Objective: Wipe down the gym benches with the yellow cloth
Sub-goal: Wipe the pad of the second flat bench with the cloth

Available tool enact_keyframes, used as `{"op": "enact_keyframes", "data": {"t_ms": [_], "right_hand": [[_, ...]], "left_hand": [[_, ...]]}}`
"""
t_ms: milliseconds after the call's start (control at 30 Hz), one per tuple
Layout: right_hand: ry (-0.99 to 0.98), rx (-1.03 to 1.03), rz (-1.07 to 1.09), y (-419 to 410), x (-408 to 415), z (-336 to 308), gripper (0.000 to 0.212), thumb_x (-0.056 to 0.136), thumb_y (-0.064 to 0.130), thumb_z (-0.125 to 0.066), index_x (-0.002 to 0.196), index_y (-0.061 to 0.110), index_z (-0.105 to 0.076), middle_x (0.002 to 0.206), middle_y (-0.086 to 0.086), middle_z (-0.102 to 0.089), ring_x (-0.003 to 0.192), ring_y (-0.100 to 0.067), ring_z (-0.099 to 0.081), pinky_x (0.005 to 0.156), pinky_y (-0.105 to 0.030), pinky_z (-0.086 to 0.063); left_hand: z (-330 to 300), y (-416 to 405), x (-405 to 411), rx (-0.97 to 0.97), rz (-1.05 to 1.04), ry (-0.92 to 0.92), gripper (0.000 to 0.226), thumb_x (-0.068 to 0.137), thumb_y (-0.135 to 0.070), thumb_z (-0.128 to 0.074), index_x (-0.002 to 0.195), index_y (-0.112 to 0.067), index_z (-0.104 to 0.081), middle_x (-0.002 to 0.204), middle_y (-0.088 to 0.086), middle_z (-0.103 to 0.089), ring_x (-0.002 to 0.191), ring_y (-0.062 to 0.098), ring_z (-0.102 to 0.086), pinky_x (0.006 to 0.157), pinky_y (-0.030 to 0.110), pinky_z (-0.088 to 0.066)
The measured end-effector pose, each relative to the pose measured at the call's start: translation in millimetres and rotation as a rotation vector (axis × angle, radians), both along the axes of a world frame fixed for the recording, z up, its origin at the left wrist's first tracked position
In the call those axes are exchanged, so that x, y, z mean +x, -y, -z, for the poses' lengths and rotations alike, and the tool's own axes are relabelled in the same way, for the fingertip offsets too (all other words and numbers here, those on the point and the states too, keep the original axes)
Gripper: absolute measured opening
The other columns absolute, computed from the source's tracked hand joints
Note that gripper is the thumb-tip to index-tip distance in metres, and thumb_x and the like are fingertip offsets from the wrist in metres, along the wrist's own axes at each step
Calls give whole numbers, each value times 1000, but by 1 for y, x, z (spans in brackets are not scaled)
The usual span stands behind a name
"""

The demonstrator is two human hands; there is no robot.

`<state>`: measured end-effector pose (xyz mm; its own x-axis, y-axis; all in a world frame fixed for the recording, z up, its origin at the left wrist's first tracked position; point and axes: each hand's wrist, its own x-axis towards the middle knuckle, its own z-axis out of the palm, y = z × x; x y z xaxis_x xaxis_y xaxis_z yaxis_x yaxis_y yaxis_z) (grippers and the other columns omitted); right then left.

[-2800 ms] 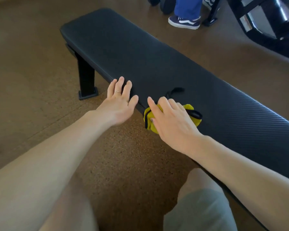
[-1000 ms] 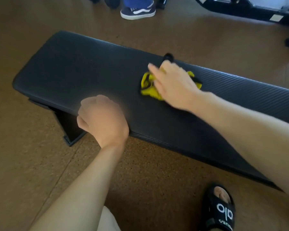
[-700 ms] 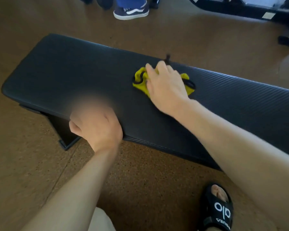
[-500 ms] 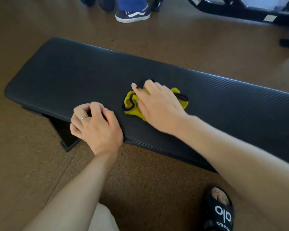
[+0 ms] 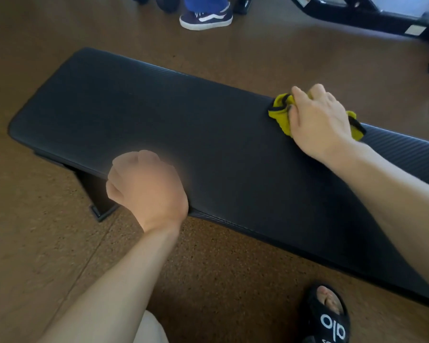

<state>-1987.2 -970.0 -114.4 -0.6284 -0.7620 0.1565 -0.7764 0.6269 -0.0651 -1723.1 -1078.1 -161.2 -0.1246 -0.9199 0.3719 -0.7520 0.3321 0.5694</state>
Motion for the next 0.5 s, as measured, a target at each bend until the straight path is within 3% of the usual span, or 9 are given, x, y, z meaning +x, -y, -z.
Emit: {"op": "enact_keyframes", "data": {"t_ms": [100, 233, 333, 500], "right_hand": [[106, 35, -5, 52, -11, -3, 39, 107, 30, -32, 131, 5, -51, 124, -25, -49, 112, -48, -51, 91, -50, -42], [225, 45, -73, 99, -7, -5, 43, 109, 33, -30, 138, 9, -50, 129, -20, -48, 116, -45, -51, 87, -45, -41], [135, 35, -145, 70, 9, -6, 48, 108, 32, -33, 150, 10, -40, 131, -21, -45, 116, -43, -49, 94, -48, -43], [34, 3, -299, -1, 45, -1, 54, 107, 31, -36, 156, 9, -33, 122, -19, -47, 103, -38, -54, 87, -50, -47]], "left_hand": [[0, 0, 0, 1, 6, -5, 10, 89, -23, -42, 86, -19, -51, 116, 5, -47, 113, 29, -43, 107, 47, -22], [-2, 0, 1, -3, 18, 0, 10, 90, -23, -40, 86, -19, -49, 116, 4, -46, 114, 27, -43, 107, 45, -23], [-1, 0, 2, 0, 16, 3, 9, 90, -23, -41, 86, -20, -49, 116, 3, -46, 116, 25, -43, 108, 42, -21], [0, 0, -2, -15, 12, -4, 7, 88, -21, -43, 84, -20, -49, 114, 3, -48, 116, 26, -44, 106, 42, -23]]}}
